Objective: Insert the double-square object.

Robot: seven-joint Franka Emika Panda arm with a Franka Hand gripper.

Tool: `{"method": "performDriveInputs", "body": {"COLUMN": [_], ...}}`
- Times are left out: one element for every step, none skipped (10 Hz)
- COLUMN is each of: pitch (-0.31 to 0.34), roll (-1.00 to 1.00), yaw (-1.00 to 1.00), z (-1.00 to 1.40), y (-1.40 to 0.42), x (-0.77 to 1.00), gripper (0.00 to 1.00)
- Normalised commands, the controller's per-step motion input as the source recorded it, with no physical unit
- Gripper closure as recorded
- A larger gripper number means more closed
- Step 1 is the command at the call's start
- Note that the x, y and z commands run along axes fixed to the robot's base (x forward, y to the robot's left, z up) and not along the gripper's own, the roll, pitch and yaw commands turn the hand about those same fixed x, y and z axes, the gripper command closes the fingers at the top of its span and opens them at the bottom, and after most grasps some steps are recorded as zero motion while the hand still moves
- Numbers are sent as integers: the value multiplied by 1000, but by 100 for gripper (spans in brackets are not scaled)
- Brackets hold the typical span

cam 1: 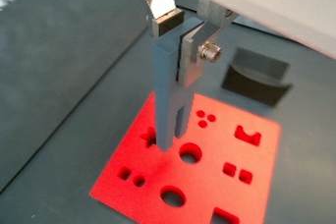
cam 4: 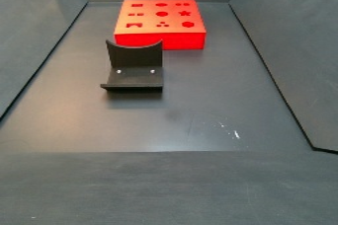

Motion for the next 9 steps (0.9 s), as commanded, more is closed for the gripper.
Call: {"method": "performDriveInputs", "body": {"pitch": [-7, -20, -16, -11, -10, -3, 0, -3, -19], "roll": [0, 0, 0, 0, 0, 11, 17, 13, 0], "yaw": [-866, -1000, -1000, -1000, -1000, -849, -683, -620, -577], "z": [-169, -174, -180, -189, -211, -223, -223, -214, -140], "y": [0, 0, 0, 0, 0, 0, 0, -3, 0], "x": [311, 0, 0, 0, 77, 329, 514, 580, 623], "gripper": [100, 100, 100, 100, 100, 100, 100, 100, 100]}}
